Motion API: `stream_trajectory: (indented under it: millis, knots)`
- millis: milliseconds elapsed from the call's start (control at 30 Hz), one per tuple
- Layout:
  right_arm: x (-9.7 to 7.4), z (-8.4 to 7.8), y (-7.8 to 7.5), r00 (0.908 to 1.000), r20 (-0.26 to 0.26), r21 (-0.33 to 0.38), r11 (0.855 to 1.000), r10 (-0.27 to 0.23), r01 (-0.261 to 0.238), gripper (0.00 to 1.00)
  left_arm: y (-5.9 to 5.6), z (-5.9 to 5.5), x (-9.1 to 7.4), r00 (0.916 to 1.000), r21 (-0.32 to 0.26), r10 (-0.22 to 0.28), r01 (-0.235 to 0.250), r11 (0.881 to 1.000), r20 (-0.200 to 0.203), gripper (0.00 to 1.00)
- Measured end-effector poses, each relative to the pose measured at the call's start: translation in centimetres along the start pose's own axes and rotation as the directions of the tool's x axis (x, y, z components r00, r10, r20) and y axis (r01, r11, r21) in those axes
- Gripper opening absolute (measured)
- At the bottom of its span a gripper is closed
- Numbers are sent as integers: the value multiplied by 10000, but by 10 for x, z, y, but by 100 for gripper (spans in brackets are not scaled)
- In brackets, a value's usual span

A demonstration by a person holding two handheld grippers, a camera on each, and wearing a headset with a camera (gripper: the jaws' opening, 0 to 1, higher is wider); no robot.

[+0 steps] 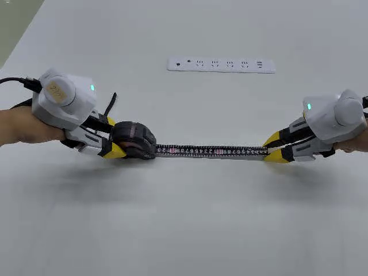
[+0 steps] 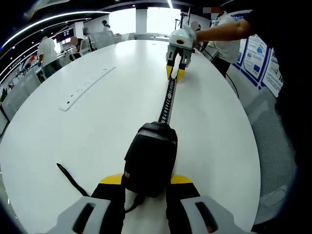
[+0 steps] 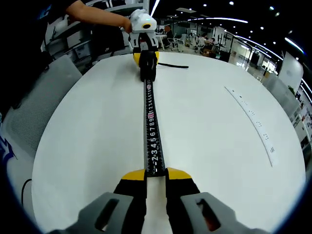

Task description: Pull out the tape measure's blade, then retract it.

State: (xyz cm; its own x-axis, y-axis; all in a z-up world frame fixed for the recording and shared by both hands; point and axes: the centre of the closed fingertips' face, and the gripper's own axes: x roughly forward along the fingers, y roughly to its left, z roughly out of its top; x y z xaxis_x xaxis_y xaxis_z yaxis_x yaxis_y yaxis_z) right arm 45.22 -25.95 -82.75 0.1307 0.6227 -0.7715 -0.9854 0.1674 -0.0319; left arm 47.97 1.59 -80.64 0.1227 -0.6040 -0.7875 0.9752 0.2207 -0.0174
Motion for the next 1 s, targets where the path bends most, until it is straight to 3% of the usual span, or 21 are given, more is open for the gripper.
stream_trajectory:
  millis: [767,1000]
  knots:
    - [-3,-1,-2,9996,-237,-71,9998,-175,173,15,2,3,3,9999,216,36,-38,9998,97,32]
    - [-6,0,-1,9990,47,242,9987,-450,448,19,4,6,0,9995,53,171,-173,9998,248,36]
